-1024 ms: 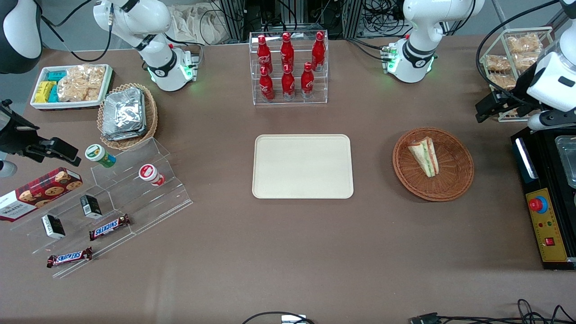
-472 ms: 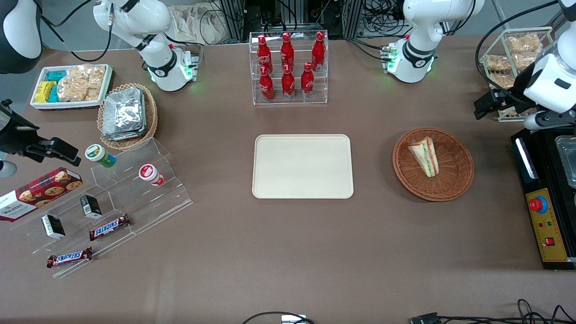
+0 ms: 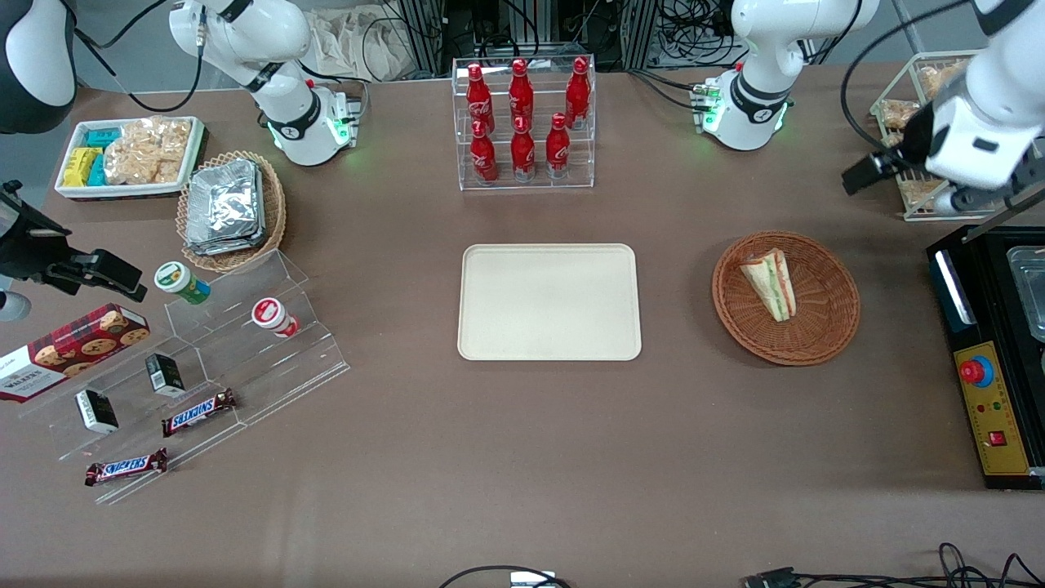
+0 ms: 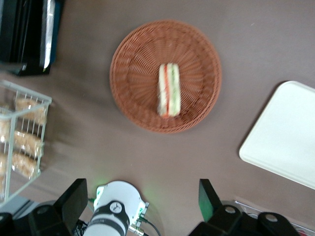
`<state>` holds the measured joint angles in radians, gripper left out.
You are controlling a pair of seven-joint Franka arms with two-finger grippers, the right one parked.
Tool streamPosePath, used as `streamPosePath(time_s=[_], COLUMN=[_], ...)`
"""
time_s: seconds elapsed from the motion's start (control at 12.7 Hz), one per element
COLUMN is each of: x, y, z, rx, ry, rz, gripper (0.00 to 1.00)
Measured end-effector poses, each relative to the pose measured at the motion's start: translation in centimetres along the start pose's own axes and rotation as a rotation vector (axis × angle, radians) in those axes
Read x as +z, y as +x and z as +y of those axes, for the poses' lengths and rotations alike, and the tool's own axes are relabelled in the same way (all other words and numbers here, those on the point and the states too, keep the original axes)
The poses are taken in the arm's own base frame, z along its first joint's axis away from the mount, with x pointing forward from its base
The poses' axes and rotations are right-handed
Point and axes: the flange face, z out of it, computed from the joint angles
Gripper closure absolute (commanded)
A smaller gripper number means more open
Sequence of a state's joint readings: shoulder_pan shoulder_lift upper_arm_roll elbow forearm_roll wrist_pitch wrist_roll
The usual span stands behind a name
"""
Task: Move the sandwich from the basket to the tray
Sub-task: 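Move the open left gripper over the wrapped sandwich in the wicker basket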
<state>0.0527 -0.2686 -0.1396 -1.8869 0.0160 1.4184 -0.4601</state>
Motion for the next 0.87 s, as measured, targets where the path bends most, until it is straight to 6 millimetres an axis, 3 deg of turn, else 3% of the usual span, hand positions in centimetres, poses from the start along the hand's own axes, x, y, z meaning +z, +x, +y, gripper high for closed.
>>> streamPosePath(time_s=[0.16,0.24,0.39,0.87], x=[1.0,1.5,3.9,14.0], y=[-2.9,-3.4,-2.7,1.7], z=[-1.2,-1.4,-1.0,0.8], rx=[-0.015,-0.017,-0.017,-0.013], ry=[-0.003,-0.006,-0.011,-0.029], rz=[0.038,0.051,0.064,0.073], gripper=[0.0,0.0,0.0,0.0])
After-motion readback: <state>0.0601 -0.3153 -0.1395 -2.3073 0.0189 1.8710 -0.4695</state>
